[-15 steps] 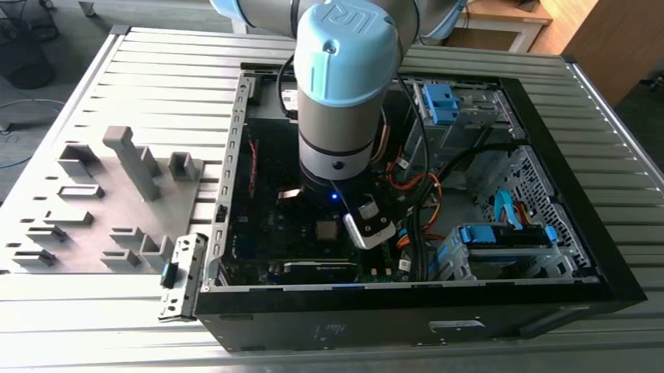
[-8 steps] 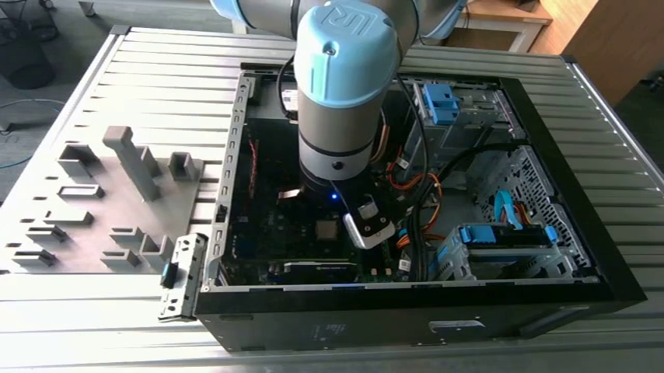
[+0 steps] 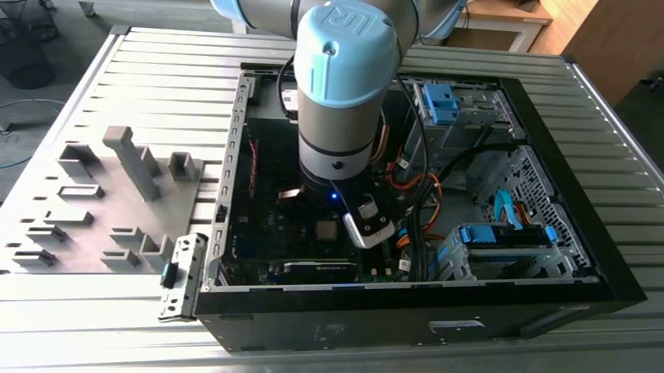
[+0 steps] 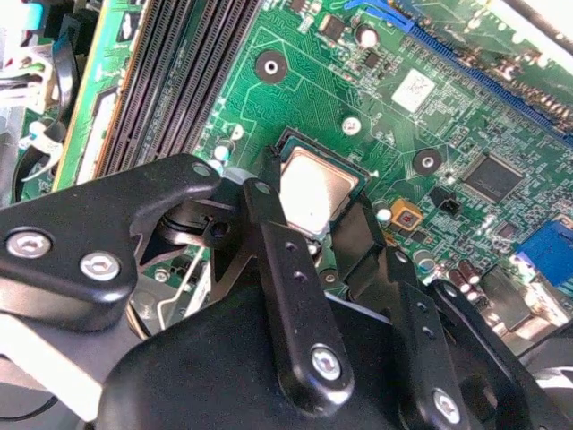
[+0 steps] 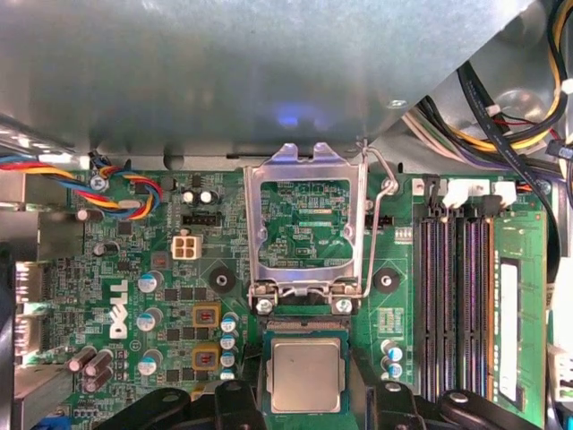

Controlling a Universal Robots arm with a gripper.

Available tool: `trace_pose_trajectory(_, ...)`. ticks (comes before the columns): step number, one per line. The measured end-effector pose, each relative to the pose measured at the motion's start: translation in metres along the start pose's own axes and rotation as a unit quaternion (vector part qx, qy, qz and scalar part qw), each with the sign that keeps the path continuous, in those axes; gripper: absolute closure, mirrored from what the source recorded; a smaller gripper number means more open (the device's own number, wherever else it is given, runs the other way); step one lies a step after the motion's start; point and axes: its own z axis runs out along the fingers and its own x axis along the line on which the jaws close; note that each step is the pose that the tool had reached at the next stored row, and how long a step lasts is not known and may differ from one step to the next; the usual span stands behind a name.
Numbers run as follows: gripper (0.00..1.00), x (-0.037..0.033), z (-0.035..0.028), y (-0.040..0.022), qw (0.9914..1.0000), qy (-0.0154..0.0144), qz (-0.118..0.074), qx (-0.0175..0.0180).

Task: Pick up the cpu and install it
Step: 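Place the cpu into insertion slot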

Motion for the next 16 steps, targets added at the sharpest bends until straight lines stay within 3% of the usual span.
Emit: trace_pose_trajectory(16,0.53,0.0001,0.0013,0.0006,1.0,0.0001,0.0,0.0001)
